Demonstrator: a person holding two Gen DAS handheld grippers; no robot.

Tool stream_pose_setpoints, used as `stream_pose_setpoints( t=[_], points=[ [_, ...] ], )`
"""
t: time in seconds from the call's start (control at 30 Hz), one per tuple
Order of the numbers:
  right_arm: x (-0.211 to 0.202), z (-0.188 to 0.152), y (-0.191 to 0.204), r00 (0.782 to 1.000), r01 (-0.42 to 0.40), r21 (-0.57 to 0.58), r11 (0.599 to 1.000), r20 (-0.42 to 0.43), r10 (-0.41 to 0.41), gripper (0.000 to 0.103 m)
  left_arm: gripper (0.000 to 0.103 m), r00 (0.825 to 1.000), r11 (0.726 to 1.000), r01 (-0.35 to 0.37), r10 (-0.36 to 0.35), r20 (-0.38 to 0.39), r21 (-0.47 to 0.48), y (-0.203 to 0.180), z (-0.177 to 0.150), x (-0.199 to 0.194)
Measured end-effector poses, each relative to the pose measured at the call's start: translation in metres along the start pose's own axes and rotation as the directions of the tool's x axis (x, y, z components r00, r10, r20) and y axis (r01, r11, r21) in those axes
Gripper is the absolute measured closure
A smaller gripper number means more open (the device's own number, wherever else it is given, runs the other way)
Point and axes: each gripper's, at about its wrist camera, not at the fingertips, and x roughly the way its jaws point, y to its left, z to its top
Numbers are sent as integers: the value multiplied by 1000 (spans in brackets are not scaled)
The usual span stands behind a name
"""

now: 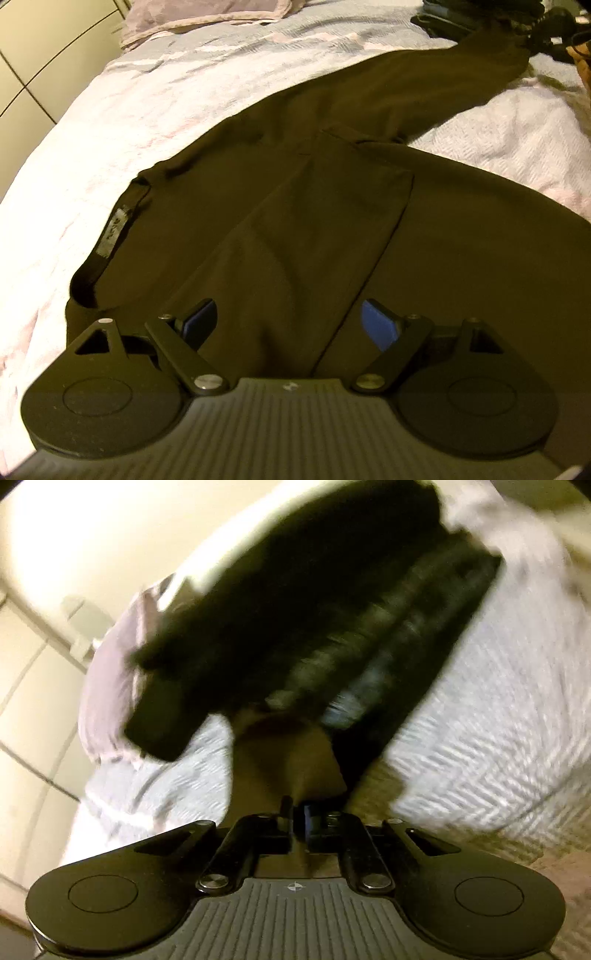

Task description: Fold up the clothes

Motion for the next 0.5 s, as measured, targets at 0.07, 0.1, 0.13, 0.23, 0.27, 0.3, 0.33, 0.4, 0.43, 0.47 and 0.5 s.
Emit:
stream_pose_setpoints(
  t=[0.07,0.1,0.13,0.23,0.27,0.3,0.33,0.4,0.43,0.47,0.5],
  points=[
    [-15,-12,48,1000,12,-171,985,8,-11,97,20,1000,1000,-5,5,8,-25,3,-5,-7],
    [-23,-23,76,1000,-24,-265,964,10,27,97,20,1000,999,-8,8,15,-39,6,-8,-12],
    [-30,-34,103,998,-59,-355,933,9,66,97,20,1000,998,-9,11,27,-60,10,-12,-18],
    [-50,-68,185,978,-180,-551,814,-16,206,97,20,998,993,-17,24,57,-117,22,-26,-36],
    [-59,-80,212,964,-228,-591,774,-23,266,97,20,998,991,-29,37,57,-132,28,-35,-42],
    [-70,-93,239,943,-275,-629,727,-32,330,97,20,997,988,-42,51,57,-147,34,-43,-49],
    [-82,-108,265,919,-320,-667,673,-45,392,97,20,996,985,-54,64,56,-161,39,-51,-55],
    [-110,-157,314,850,-419,-739,527,-116,514,97,20,994,978,-79,91,53,-192,50,-68,-68],
    [-124,-186,331,810,-474,-758,448,-174,561,97,20,994,972,-92,104,43,-214,57,-80,-73],
    [-137,-216,349,765,-523,-770,365,-234,600,97,20,993,966,-105,115,30,-236,63,-92,-78],
    [-143,-247,361,729,-574,-765,292,-315,608,97,20,992,959,-117,124,12,-257,68,-105,-82]
  ],
)
